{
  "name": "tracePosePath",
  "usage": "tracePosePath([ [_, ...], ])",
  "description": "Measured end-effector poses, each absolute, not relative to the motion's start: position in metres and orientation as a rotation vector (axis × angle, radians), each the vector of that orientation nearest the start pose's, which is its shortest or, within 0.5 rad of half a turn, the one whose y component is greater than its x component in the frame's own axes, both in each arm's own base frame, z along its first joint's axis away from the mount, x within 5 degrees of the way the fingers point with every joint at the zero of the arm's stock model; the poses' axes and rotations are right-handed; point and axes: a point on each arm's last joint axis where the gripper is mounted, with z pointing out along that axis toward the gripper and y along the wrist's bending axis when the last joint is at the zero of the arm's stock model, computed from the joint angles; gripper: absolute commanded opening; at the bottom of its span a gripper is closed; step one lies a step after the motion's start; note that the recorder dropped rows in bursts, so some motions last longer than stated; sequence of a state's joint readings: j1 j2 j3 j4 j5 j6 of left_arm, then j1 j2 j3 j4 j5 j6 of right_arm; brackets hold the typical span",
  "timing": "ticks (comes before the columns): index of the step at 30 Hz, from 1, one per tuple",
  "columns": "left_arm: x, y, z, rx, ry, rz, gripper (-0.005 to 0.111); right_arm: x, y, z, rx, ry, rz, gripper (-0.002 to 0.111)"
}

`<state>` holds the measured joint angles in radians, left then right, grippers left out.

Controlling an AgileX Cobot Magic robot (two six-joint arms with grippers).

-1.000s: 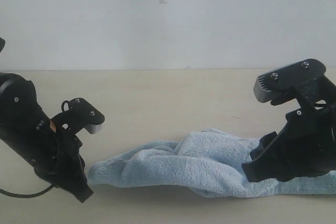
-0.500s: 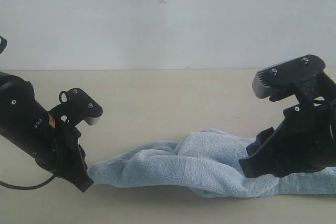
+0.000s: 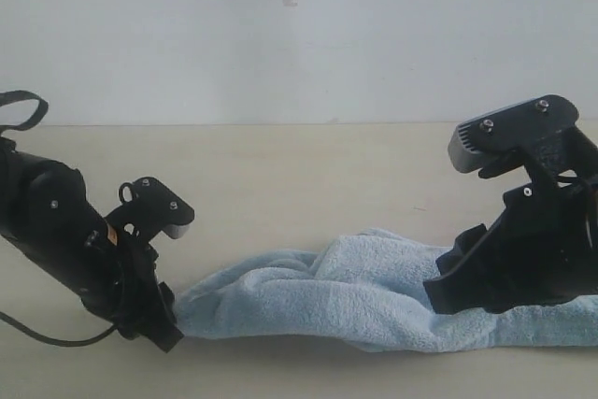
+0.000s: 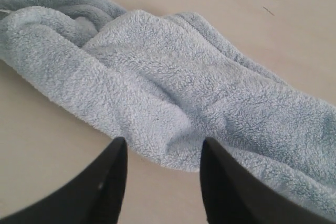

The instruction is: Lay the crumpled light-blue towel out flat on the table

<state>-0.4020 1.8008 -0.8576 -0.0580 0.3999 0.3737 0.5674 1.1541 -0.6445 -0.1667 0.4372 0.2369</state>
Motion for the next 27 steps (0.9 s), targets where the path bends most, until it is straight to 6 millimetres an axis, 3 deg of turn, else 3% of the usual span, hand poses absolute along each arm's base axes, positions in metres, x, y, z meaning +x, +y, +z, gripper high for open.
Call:
tracePosePath([
  [3, 0.287, -0.124, 0.120, 1.004, 2.646, -0.049, 0.045, 0.188, 0.112, 0.246, -0.549, 2.371, 0.211, 0.043],
  [5, 0.288, -0.125, 0.119, 0.999, 2.642, -0.050, 0.037, 0.188, 0.112, 0.246, -0.549, 2.371, 0.211, 0.043],
  [9, 0.289, -0.126, 0.120, 0.942, 2.644, -0.080, 0.004, 0.188, 0.112, 0.246, -0.548, 2.361, 0.216, 0.043],
  [12, 0.289, -0.128, 0.120, 0.888, 2.660, -0.114, 0.004, 0.188, 0.113, 0.247, -0.548, 2.355, 0.219, 0.043],
  [15, 0.289, -0.129, 0.126, 0.966, 2.611, -0.109, 0.004, 0.188, 0.113, 0.247, -0.548, 2.355, 0.220, 0.043],
  [21, 0.287, -0.129, 0.168, 0.997, 2.451, -0.108, 0.004, 0.188, 0.113, 0.247, -0.550, 2.354, 0.219, 0.043],
  [27, 0.277, -0.129, 0.238, 0.841, 2.276, -0.197, 0.004, 0.188, 0.113, 0.247, -0.550, 2.352, 0.219, 0.043],
])
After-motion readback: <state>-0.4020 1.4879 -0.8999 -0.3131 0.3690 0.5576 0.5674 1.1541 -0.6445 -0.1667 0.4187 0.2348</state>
